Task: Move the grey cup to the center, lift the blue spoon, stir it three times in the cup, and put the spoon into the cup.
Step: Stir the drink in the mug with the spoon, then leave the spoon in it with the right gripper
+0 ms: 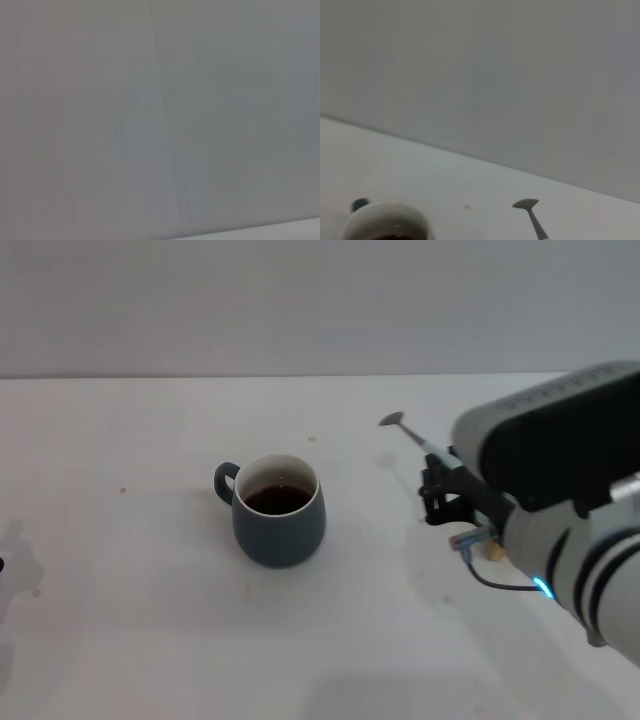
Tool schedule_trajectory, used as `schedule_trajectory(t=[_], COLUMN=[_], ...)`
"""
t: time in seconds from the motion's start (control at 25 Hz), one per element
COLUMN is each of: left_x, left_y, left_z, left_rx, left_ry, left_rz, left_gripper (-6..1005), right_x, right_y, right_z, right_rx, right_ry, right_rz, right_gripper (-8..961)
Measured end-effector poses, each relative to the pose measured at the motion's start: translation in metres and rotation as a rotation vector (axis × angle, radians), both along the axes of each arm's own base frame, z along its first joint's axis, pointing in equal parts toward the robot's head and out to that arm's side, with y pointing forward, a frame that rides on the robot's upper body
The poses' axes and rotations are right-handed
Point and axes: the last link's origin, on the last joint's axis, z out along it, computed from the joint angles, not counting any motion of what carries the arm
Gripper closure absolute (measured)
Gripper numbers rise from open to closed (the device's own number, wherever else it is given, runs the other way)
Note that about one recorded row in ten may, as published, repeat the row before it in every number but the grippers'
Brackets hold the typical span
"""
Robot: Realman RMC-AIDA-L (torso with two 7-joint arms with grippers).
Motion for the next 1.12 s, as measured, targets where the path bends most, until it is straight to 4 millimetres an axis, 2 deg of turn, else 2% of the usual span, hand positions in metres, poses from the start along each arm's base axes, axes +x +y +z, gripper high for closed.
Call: schedule_trajectory(t=[0.08, 0.4, 0.6, 0.8, 1.12], left_x=[0.000, -0.001, -0.002, -0.002, -0.002], left_y=[0.000, 0.000, 0.000, 0.001, 0.001], left_z=[0.000, 0.000, -0.001, -0.001, -0.002], left_rx=[-0.001, -0.005, -0.009, -0.011, -0.011], left_ry=[0.000, 0.002, 0.006, 0.010, 0.017], left_rz=[0.002, 0.007, 0.015, 0.014, 0.013], left_gripper=[1001, 1001, 1001, 1001, 1001], right_x=[-0.010, -0.010, -0.028, -0.046, -0.057], right_y=[-0.001, 0.004, 0.003, 0.010, 0.022], right_z=[0.002, 0.008, 0.019, 0.016, 0.009], right_rx=[-0.024, -0.063, -0.106, -0.139, -0.237], right_ry=[-0.040, -0.039, -0.107, -0.138, -0.134], right_rz=[0.010, -0.010, 0.004, 0.026, 0.044], right_gripper=[794, 794, 794, 794, 793])
